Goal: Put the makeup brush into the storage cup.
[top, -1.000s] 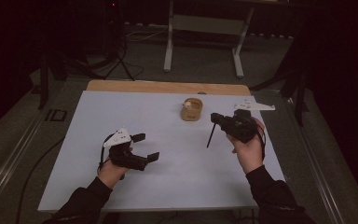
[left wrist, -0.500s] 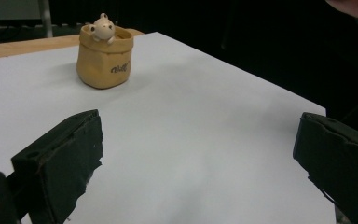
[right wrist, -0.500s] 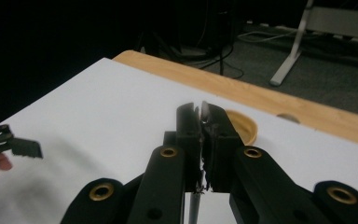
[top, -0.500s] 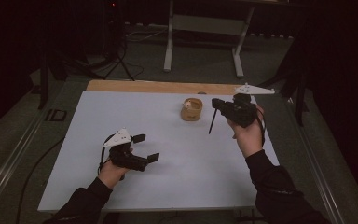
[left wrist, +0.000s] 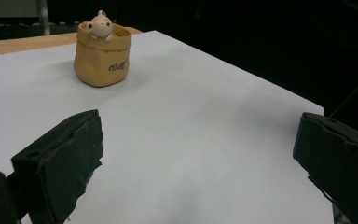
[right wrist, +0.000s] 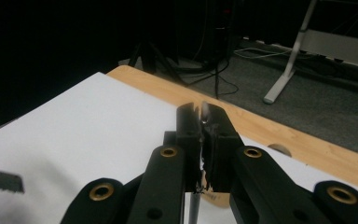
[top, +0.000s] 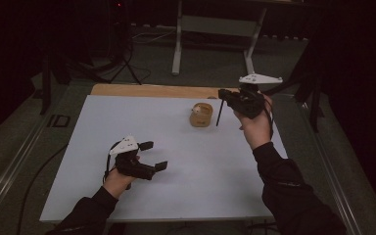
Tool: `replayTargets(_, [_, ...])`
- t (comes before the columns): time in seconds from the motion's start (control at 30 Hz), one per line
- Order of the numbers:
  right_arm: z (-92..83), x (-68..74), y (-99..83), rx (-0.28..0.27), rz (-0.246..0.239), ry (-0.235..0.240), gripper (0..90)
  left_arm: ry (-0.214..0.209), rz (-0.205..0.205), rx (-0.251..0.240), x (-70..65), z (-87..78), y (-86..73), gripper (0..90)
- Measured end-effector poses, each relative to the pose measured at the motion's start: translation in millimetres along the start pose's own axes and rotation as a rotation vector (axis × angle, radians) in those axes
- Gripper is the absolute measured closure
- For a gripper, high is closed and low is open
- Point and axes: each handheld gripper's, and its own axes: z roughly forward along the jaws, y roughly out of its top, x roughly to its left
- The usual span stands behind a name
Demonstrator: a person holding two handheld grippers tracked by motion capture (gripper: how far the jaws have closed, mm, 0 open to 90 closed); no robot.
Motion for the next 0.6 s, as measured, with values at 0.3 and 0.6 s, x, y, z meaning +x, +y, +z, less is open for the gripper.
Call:
replayTargets(0.3, [13.8, -4.0, 20.4, -0.017, -0.007, -0.021, 85.7, -0.004, 0.016, 0.010, -2.3, 1.6, -0.1, 1.9])
replayTargets(0.6, [25.1, -7.5, 33.6, -0.039, -0.003, -0.026, 85.7, -0.015, 0.021, 0.016, -3.5, 3.4, -0.9, 1.9])
